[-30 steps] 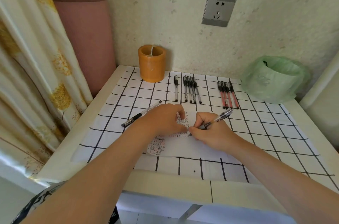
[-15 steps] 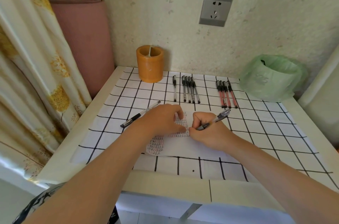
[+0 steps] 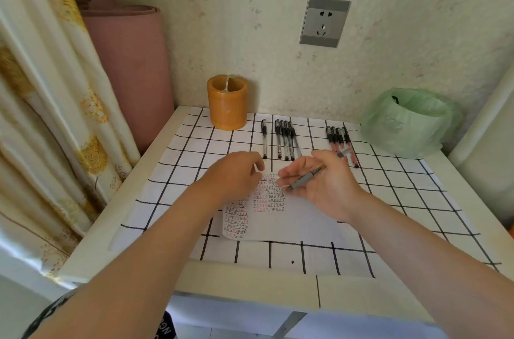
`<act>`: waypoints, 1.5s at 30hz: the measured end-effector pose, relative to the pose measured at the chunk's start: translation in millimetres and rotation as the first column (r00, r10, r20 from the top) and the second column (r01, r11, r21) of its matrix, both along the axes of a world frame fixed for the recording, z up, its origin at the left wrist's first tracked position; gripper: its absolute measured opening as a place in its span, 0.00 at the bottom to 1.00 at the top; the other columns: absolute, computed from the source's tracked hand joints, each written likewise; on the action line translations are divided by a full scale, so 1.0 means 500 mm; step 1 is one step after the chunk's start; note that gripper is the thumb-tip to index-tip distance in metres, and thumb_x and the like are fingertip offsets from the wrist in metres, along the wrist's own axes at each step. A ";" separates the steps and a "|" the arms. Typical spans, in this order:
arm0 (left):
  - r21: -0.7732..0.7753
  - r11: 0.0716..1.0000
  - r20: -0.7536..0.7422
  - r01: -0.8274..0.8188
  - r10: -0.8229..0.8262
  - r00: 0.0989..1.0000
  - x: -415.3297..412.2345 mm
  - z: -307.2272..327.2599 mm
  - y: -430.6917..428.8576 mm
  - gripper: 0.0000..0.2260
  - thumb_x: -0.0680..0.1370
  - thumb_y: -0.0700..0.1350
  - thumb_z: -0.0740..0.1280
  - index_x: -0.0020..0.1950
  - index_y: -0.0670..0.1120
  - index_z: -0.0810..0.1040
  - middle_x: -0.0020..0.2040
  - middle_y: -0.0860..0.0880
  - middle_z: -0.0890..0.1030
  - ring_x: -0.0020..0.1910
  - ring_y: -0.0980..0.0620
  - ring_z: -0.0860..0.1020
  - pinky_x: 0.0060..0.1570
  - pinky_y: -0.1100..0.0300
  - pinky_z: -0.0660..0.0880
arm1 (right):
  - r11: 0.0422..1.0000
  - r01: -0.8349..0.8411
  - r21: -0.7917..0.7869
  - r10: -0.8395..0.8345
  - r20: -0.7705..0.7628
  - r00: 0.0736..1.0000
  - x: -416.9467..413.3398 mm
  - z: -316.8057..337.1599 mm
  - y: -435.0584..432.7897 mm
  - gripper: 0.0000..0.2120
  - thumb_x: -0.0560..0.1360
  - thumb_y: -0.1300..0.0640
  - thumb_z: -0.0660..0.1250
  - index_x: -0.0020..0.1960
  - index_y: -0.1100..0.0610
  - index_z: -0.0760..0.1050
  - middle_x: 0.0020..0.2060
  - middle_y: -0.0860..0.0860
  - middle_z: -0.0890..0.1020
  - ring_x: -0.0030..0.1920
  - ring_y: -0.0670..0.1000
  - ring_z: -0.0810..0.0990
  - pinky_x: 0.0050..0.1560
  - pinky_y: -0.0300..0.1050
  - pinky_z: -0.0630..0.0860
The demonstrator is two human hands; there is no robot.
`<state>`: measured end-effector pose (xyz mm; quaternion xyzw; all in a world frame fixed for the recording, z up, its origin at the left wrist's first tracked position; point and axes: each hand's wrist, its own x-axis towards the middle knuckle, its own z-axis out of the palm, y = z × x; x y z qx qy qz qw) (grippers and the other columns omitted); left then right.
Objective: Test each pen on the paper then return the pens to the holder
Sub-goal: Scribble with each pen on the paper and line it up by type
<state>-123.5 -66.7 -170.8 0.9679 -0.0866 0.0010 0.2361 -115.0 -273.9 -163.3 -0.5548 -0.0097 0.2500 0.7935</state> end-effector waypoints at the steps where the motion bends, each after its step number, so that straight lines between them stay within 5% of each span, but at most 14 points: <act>1: 0.014 0.999 0.022 -0.030 0.030 0.999 0.001 0.001 0.007 0.07 0.81 0.47 0.64 0.57 0.53 0.76 0.48 0.55 0.77 0.47 0.55 0.75 0.46 0.58 0.74 | 0.999 0.020 0.030 -0.019 -0.021 1.000 0.002 0.009 0.006 0.16 0.80 0.58 0.54 0.49 0.66 0.78 0.43 0.63 0.82 0.45 0.62 0.83 0.51 0.56 0.79; 3: 0.036 0.996 0.051 -0.087 0.085 0.995 0.004 0.001 0.022 0.07 0.81 0.46 0.63 0.58 0.53 0.76 0.50 0.54 0.77 0.48 0.54 0.75 0.46 0.58 0.74 | 0.998 0.044 0.040 -0.042 -0.063 0.997 0.005 0.023 0.019 0.10 0.80 0.64 0.58 0.56 0.61 0.76 0.38 0.58 0.81 0.36 0.57 0.81 0.41 0.51 0.80; 5: 0.055 0.991 0.059 -0.125 0.122 0.991 0.003 0.001 0.037 0.08 0.81 0.46 0.62 0.58 0.52 0.76 0.50 0.53 0.77 0.49 0.53 0.75 0.49 0.56 0.75 | 0.999 0.030 0.017 -0.028 -0.113 0.993 0.008 0.034 0.030 0.05 0.80 0.54 0.63 0.53 0.55 0.75 0.33 0.51 0.75 0.26 0.49 0.69 0.27 0.41 0.68; 8: 0.089 0.983 0.054 -0.162 0.157 0.986 -0.003 0.000 0.058 0.08 0.81 0.46 0.63 0.59 0.51 0.76 0.51 0.52 0.76 0.50 0.52 0.75 0.49 0.54 0.76 | 0.997 0.002 0.074 0.014 -0.215 0.976 0.008 0.048 0.040 0.26 0.73 0.30 0.60 0.37 0.53 0.71 0.29 0.49 0.67 0.26 0.49 0.59 0.29 0.42 0.54; 10: 0.115 0.975 0.052 -0.188 0.183 0.982 -0.008 0.001 0.072 0.08 0.80 0.45 0.64 0.59 0.51 0.76 0.53 0.51 0.76 0.51 0.52 0.74 0.49 0.55 0.75 | 0.991 0.010 0.130 0.024 -0.261 0.965 0.009 0.051 0.045 0.31 0.69 0.25 0.56 0.31 0.54 0.64 0.29 0.50 0.63 0.28 0.50 0.57 0.32 0.43 0.51; 14: 0.139 0.965 0.028 -0.224 0.222 0.975 -0.018 0.002 0.095 0.10 0.79 0.48 0.66 0.60 0.51 0.75 0.53 0.51 0.76 0.52 0.51 0.74 0.52 0.53 0.76 | 0.993 0.008 0.118 0.023 -0.261 0.965 0.007 0.054 0.067 0.25 0.69 0.33 0.54 0.30 0.53 0.57 0.30 0.50 0.60 0.28 0.50 0.56 0.32 0.43 0.51; 19: 0.162 0.958 -0.022 -0.235 0.242 0.970 -0.028 0.000 0.118 0.11 0.79 0.52 0.67 0.60 0.53 0.74 0.55 0.52 0.75 0.54 0.52 0.74 0.51 0.56 0.74 | 0.998 0.033 0.046 -0.021 -0.227 0.974 0.014 0.058 0.100 0.27 0.75 0.31 0.53 0.32 0.53 0.68 0.29 0.50 0.66 0.26 0.50 0.59 0.30 0.42 0.53; 23: 0.216 0.949 -0.093 -0.228 0.252 0.963 -0.036 0.004 0.138 0.09 0.78 0.51 0.67 0.58 0.53 0.75 0.54 0.52 0.78 0.52 0.51 0.75 0.49 0.57 0.74 | 0.978 0.101 -0.182 -0.103 -0.003 0.995 0.022 0.061 0.129 0.13 0.83 0.47 0.56 0.48 0.54 0.73 0.35 0.52 0.72 0.26 0.48 0.65 0.25 0.40 0.60; 26: 0.270 0.940 -0.103 -0.210 0.245 0.964 -0.039 0.009 0.146 0.08 0.80 0.49 0.66 0.58 0.51 0.77 0.54 0.50 0.79 0.52 0.50 0.77 0.47 0.57 0.74 | 0.940 0.169 -0.297 -0.099 0.236 0.967 0.018 0.068 0.154 0.09 0.82 0.55 0.61 0.53 0.56 0.78 0.41 0.54 0.74 0.33 0.50 0.73 0.34 0.45 0.74; 28: 0.287 0.937 -0.109 -0.200 0.239 0.965 -0.040 0.011 0.150 0.09 0.80 0.49 0.65 0.59 0.50 0.78 0.54 0.50 0.79 0.52 0.49 0.77 0.48 0.56 0.76 | 0.835 0.305 -0.458 -0.037 0.506 0.862 0.022 0.069 0.166 0.09 0.81 0.52 0.64 0.51 0.53 0.81 0.38 0.53 0.77 0.36 0.50 0.74 0.41 0.47 0.74; 30: 0.301 0.933 -0.112 -0.199 0.242 0.964 -0.039 0.009 0.156 0.09 0.81 0.48 0.65 0.59 0.48 0.78 0.54 0.49 0.79 0.52 0.49 0.78 0.49 0.56 0.76 | 0.675 0.518 -0.525 0.166 0.792 0.587 0.040 0.067 0.163 0.07 0.80 0.51 0.65 0.49 0.45 0.82 0.34 0.47 0.78 0.36 0.49 0.75 0.41 0.45 0.73; 33: 0.298 0.929 -0.093 -0.219 0.256 0.962 -0.037 0.001 0.162 0.09 0.81 0.45 0.65 0.60 0.47 0.78 0.55 0.48 0.79 0.52 0.49 0.78 0.46 0.57 0.75 | 0.520 0.651 -0.553 0.572 0.791 0.217 0.072 0.062 0.154 0.08 0.80 0.50 0.65 0.56 0.43 0.82 0.36 0.42 0.83 0.33 0.43 0.77 0.38 0.43 0.75; 40: 0.244 0.942 -0.064 -0.230 0.252 0.965 -0.034 0.003 0.178 0.10 0.80 0.42 0.63 0.62 0.46 0.76 0.57 0.47 0.76 0.53 0.48 0.77 0.46 0.56 0.74 | 0.280 0.611 -0.740 0.740 0.572 0.353 0.135 0.005 0.167 0.19 0.77 0.67 0.62 0.63 0.52 0.78 0.50 0.51 0.82 0.47 0.54 0.81 0.51 0.49 0.77; 45: 0.207 0.946 -0.014 -0.248 0.256 0.967 -0.036 0.008 0.173 0.10 0.80 0.43 0.62 0.61 0.47 0.74 0.56 0.47 0.74 0.52 0.47 0.75 0.49 0.55 0.75 | 0.082 0.643 -0.762 0.833 0.407 0.376 0.158 -0.018 0.171 0.22 0.78 0.63 0.61 0.70 0.49 0.73 0.58 0.52 0.79 0.58 0.55 0.76 0.57 0.50 0.68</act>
